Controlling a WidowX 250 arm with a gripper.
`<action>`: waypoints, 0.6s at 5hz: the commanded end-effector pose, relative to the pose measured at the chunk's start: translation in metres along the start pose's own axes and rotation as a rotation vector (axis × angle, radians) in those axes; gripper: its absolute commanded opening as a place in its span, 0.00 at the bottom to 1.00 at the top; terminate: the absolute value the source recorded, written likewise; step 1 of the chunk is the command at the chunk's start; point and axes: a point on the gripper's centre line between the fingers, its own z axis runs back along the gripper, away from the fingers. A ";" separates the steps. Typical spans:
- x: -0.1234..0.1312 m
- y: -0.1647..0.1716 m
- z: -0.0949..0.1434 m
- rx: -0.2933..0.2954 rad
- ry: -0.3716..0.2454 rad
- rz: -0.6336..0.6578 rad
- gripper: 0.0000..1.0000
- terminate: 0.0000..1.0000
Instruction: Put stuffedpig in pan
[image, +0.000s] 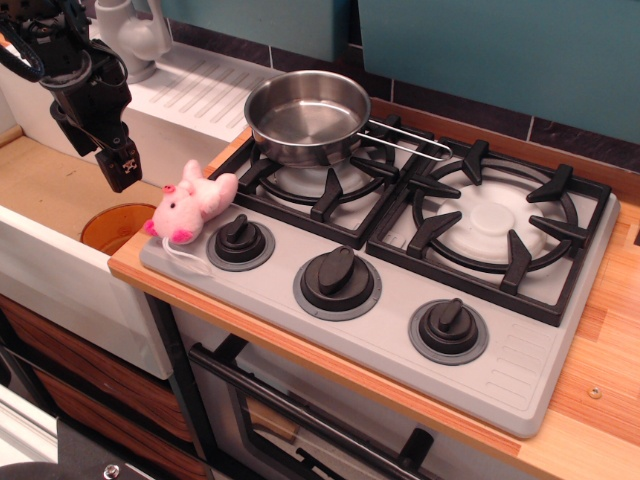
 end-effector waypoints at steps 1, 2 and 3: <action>0.000 0.000 0.000 0.000 0.000 0.000 1.00 0.00; -0.001 -0.001 0.015 -0.004 0.010 0.003 1.00 0.00; -0.004 -0.008 0.035 -0.014 0.018 0.019 1.00 0.00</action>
